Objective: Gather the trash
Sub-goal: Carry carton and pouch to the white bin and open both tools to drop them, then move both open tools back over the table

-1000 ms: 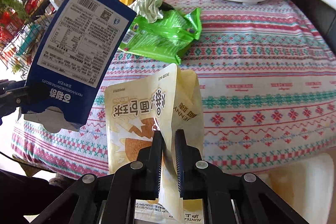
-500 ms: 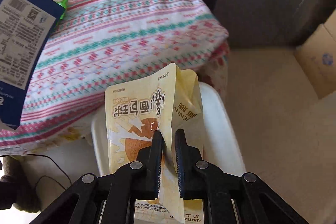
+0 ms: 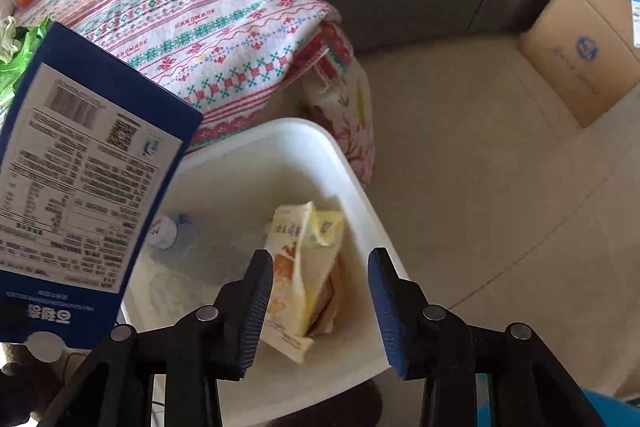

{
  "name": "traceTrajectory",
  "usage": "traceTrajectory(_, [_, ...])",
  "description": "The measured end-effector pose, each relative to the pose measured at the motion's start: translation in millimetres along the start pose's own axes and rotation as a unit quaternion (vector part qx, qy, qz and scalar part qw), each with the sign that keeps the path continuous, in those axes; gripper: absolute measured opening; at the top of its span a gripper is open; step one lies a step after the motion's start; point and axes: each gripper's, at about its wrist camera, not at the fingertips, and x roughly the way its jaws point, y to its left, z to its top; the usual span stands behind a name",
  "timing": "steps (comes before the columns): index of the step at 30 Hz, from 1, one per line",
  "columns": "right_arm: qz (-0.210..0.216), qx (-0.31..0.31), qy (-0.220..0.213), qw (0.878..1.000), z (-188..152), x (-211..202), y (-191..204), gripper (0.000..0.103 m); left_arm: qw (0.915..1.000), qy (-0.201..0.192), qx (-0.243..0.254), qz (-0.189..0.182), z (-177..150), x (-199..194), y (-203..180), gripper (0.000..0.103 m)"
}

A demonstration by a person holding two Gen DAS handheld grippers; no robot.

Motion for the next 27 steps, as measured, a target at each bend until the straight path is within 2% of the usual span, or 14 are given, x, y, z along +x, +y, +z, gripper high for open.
traceTrajectory(8, [-0.001, 0.01, -0.005, 1.0, -0.4, -5.3, -14.8, 0.053, 0.9998, 0.019, 0.003, -0.001, 6.2, 43.8, -2.7, 0.025])
traceTrajectory(11, [0.0, 0.013, -0.005, 1.0, 1.4, -5.5, -17.9, 0.054, 0.9995, 0.022, 0.014, 0.016, 9.7, 52.4, -4.8, 0.027])
traceTrajectory(13, [0.0, 0.014, -0.005, 1.0, 2.0, -5.7, -19.6, 0.055, 0.9992, 0.024, 0.019, 0.025, 12.2, 54.4, -4.9, 0.032])
traceTrajectory(15, [-0.002, 0.014, -0.006, 1.0, 3.2, -5.6, -20.5, 0.056, 0.9992, 0.019, 0.015, 0.031, 14.7, 52.6, -1.4, 0.053])
traceTrajectory(17, [-0.002, 0.014, -0.006, 1.0, 4.8, -6.1, -20.6, 0.057, 0.9992, 0.011, 0.007, 0.038, 14.6, 47.8, 3.1, 0.064])
traceTrajectory(27, [0.017, -0.009, -0.026, 0.999, 18.7, -17.5, 8.0, 0.064, 0.9968, -0.001, -0.017, 0.078, 13.1, 19.8, 29.3, 0.07])
